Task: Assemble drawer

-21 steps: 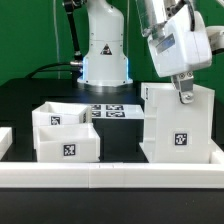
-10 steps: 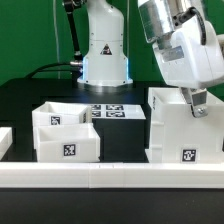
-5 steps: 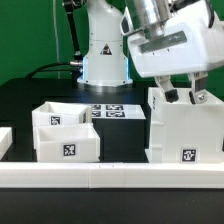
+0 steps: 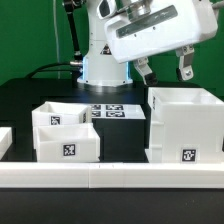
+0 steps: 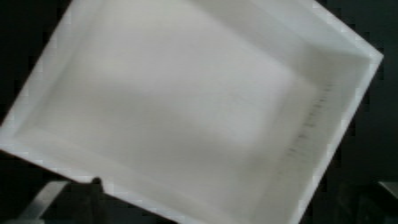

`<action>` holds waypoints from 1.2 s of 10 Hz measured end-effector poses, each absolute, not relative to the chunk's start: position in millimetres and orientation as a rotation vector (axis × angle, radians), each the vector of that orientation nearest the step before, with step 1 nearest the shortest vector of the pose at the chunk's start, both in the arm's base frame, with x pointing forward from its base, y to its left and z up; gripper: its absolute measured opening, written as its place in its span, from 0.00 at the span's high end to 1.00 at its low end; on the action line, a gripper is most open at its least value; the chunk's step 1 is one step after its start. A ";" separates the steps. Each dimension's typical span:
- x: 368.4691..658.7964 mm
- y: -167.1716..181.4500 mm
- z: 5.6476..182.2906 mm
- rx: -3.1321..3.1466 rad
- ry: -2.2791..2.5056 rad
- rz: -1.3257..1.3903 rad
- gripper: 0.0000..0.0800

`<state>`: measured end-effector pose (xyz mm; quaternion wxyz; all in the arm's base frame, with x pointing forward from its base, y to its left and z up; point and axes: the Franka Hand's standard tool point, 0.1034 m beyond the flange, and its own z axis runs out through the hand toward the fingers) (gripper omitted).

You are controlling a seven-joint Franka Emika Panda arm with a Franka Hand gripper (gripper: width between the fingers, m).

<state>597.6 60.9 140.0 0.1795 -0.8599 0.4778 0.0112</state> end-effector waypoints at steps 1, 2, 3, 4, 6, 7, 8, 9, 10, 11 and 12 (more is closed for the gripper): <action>595.9 59.1 138.2 -2.476 1.288 0.025 0.19; 588.4 51.6 132.1 -2.686 0.968 0.005 0.19; 587.7 43.9 131.1 -2.777 0.771 -0.025 0.19; 588.0 36.2 130.9 -2.839 0.580 -0.055 0.19; 588.3 34.2 130.7 -2.890 0.388 -0.079 0.19; 588.1 33.9 130.2 -2.901 0.316 -0.086 0.19; 588.0 33.7 129.9 -2.914 0.192 -0.099 0.19; 587.4 32.2 129.3 -2.923 0.112 -0.106 0.19; 581.5 19.9 124.2 -2.962 -0.099 -0.109 0.19; 573.2 6.2 117.0 -2.972 -0.096 -0.094 0.19; 568.5 -7.2 112.6 -2.983 -0.125 -0.099 0.19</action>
Offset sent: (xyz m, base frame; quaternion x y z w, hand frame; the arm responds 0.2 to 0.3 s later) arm -0.0122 -0.0339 -0.0017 -0.0605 -0.0039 -0.3707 0.9268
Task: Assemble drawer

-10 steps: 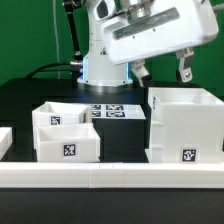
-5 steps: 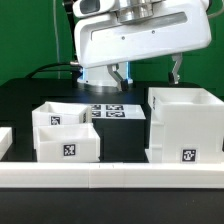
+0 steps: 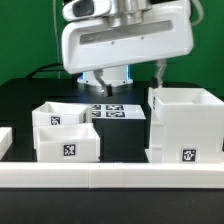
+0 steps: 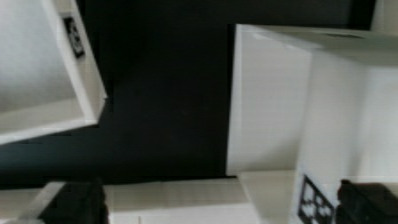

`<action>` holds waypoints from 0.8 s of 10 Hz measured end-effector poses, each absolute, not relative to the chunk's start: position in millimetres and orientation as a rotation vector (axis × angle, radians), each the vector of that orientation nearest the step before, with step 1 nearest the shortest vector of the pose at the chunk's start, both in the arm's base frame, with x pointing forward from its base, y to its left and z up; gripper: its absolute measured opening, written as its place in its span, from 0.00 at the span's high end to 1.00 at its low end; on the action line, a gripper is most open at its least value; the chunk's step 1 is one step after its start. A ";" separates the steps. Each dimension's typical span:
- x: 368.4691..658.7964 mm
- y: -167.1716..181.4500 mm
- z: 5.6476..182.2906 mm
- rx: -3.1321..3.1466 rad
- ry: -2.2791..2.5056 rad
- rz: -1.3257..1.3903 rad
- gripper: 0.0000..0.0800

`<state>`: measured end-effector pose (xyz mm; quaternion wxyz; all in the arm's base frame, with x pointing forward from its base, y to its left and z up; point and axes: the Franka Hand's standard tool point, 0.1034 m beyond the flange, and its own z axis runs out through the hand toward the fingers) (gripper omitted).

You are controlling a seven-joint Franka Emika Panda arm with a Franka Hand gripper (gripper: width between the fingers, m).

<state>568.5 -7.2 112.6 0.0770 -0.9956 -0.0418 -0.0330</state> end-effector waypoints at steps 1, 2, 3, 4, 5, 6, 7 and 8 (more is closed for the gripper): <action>566.2 -21.0 110.0 -2.993 -0.145 -0.106 0.19; 565.3 -34.2 107.3 -3.007 -0.165 -0.124 0.19; 565.4 -41.3 103.2 -3.022 -0.175 -0.150 0.19; 565.0 -39.4 103.0 -3.020 -0.176 -0.146 0.19; 564.9 -39.4 102.9 -3.020 -0.176 -0.146 0.19; 564.9 -39.4 102.7 -3.020 -0.176 -0.146 0.19; 565.1 -39.5 102.3 -3.022 -0.188 -0.148 0.19; 566.6 -39.9 98.8 -3.060 -0.369 -0.190 0.19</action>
Offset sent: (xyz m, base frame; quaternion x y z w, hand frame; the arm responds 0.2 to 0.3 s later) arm 0.0000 0.0000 0.0000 0.0000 0.0000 0.0000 1.0000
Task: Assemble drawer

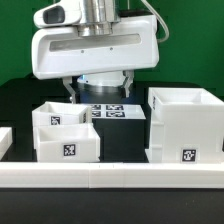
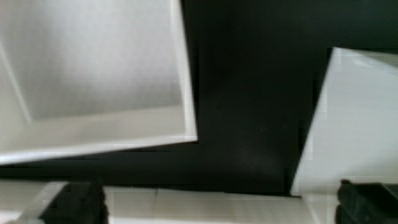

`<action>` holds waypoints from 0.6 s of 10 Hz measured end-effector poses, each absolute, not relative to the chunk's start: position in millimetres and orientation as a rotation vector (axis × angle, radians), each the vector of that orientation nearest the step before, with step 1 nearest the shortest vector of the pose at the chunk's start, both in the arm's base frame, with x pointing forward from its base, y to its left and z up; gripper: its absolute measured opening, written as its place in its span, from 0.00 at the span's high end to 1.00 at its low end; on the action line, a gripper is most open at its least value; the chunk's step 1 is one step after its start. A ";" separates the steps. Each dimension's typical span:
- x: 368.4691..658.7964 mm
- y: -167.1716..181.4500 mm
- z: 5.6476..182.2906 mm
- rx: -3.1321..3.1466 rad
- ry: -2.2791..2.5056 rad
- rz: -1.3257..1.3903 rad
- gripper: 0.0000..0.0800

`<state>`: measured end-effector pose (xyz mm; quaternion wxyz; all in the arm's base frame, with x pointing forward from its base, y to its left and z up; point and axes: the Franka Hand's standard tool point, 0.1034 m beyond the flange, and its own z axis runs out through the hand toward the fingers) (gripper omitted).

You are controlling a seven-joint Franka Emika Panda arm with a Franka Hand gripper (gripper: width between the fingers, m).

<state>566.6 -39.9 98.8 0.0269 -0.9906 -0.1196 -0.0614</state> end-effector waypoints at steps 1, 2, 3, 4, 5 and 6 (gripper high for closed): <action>561.0 -40.9 91.3 -3.062 -0.449 -0.175 0.19; 557.5 -45.3 84.2 -3.060 -0.486 -0.157 0.19; 554.5 -50.1 77.4 -3.066 -0.485 -0.160 0.19; 550.0 -55.5 68.3 -3.076 -0.486 -0.176 0.19; 544.9 -61.2 60.9 -3.084 -0.468 -0.176 0.19; 546.2 -60.6 62.1 -3.083 -0.470 -0.176 0.19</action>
Offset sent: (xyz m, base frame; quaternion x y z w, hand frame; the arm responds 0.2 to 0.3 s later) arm -0.0192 -0.0169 -0.0315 -0.0238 0.0188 -0.0314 0.9990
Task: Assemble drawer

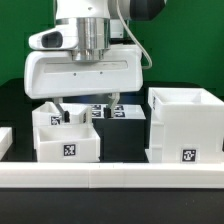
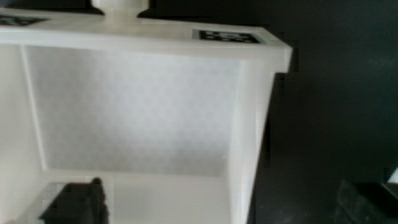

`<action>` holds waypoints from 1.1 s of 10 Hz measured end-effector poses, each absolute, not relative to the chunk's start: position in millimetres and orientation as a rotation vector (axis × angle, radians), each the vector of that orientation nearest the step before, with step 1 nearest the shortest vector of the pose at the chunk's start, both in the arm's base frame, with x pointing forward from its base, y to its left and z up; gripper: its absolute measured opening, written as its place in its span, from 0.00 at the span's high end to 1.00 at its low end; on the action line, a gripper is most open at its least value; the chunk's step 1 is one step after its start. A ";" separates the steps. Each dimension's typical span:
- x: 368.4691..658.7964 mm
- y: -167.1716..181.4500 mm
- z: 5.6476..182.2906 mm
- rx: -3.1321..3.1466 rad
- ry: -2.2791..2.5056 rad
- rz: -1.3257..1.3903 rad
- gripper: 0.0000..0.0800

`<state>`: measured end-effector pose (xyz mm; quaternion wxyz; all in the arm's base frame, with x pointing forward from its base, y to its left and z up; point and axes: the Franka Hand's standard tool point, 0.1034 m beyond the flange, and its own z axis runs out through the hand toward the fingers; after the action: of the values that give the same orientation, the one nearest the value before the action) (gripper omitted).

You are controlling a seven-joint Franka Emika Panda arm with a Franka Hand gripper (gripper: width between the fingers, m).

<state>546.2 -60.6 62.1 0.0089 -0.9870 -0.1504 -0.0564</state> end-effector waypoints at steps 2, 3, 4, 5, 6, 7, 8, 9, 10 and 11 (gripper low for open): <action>545.9 -60.4 61.2 -3.083 -0.471 -0.175 0.19; 545.5 -60.5 60.6 -3.083 -0.471 -0.173 0.19; 541.7 -61.5 54.9 -3.085 -0.465 -0.165 0.19; 534.2 -59.8 41.8 -3.096 -0.466 -0.179 0.19; 527.7 -58.0 30.5 -3.099 -0.471 -0.168 0.19; 525.6 -56.9 21.8 -3.101 -0.475 -0.167 0.19; 524.2 -56.4 16.5 -3.103 -0.477 -0.164 0.19; 522.9 -56.4 11.6 -3.105 -0.478 -0.164 0.19; 521.7 -56.5 8.0 -3.107 -0.479 -0.163 0.19; 520.8 -56.1 5.6 -3.107 -0.480 -0.161 0.19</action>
Offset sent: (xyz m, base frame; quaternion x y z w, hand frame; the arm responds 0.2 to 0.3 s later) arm -0.0139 -0.0003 -0.0136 0.0326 -0.0179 0.0149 0.9992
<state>520.8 -56.1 5.6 -0.0031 -0.9870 -0.1524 -0.0512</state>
